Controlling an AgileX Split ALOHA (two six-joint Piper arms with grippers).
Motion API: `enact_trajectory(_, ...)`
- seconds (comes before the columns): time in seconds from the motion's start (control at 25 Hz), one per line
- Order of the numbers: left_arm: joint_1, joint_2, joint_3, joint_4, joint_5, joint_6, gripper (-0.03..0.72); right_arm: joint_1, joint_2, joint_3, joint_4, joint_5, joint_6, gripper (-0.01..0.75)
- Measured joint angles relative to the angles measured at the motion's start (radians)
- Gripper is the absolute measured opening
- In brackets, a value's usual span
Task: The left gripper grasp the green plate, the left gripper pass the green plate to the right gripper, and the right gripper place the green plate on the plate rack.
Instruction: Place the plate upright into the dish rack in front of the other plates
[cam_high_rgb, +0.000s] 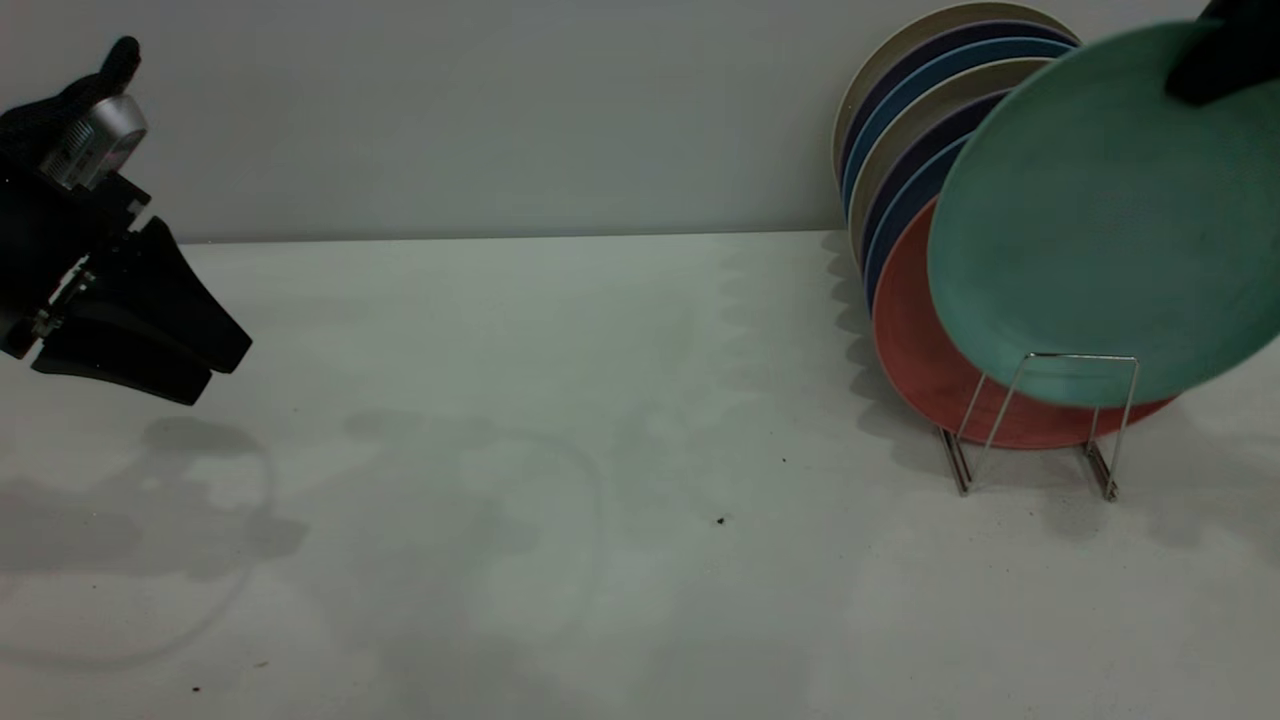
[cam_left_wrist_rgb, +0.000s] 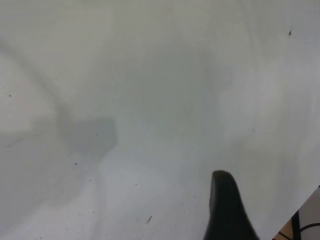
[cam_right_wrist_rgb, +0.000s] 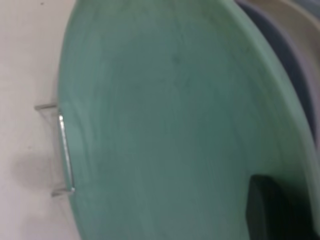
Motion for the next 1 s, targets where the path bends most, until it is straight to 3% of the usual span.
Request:
enact_trajectory(0.16, 0.000, 0.000, 0.000, 0.000, 0.000, -0.003, 0.477, 0.000, 0.028, 0.000, 0.024, 0.006, -0.004, 0.104)
enact_trajectory(0.44, 0.000, 0.000, 0.000, 0.000, -0.038, -0.027, 0.477, 0.000, 0.033, 0.000, 0.107, 0.087, -0.003, 0.293)
enact_trajectory(0.6, 0.000, 0.000, 0.000, 0.001, -0.096, -0.048, 0.477, 0.000, 0.033, -0.001, 0.118, 0.161, 0.073, 0.354)
enact_trajectory(0.84, 0.008, -0.001, -0.031, 0.120, -0.187, -0.097, 0.476, -0.001, 0.006, -0.003, 0.107, 0.259, 0.459, 0.424)
enact_trajectory(1.0, 0.009, -0.040, -0.084, 0.303, -0.180, -0.235, 0.476, -0.028, -0.030, -0.006, 0.095, 0.309, 0.975, 0.443)
